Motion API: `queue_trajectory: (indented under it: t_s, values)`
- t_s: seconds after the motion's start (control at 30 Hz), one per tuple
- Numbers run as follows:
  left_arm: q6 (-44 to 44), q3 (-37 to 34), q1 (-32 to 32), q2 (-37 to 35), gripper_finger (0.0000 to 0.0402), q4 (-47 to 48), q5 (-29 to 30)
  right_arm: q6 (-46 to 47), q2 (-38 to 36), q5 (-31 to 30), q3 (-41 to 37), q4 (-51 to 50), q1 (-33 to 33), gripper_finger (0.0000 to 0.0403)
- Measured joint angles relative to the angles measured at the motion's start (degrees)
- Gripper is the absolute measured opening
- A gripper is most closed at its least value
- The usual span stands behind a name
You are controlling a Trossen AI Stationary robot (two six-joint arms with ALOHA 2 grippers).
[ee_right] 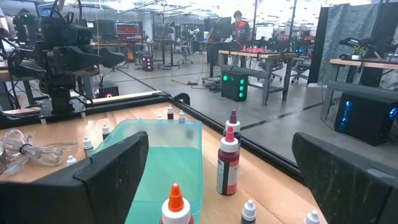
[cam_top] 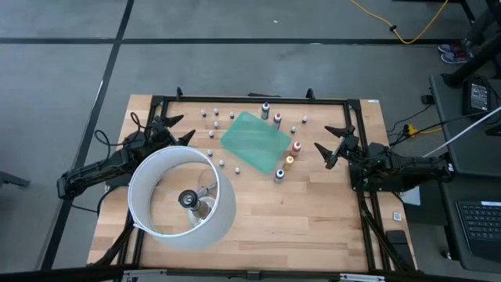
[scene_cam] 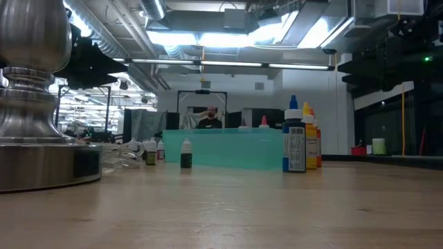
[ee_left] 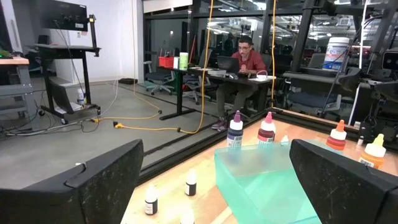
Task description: Pick & Place food coloring
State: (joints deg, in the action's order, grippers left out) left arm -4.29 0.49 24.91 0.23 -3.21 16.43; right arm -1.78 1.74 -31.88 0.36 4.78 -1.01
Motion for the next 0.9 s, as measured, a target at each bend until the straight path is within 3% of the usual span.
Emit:
queue_trajectory:
  t_s: [0.57,0.73,0.9]
  values:
    - [0.00,0.00,0.00,0.02,0.0400,0.01,0.02,0.79,0.02,1.99,0.08,0.58,0.00,0.0397]
    - [0.00,0.00,0.00,0.02,0.0400,0.01,0.02,-0.32,0.24,1.70,4.57,-1.75,0.02,0.0397]
    - [0.00,0.00,0.00,0.01,0.0400,0.00,0.02,-1.84,2.35,-3.76,11.19,-5.89,0.02,0.0397]
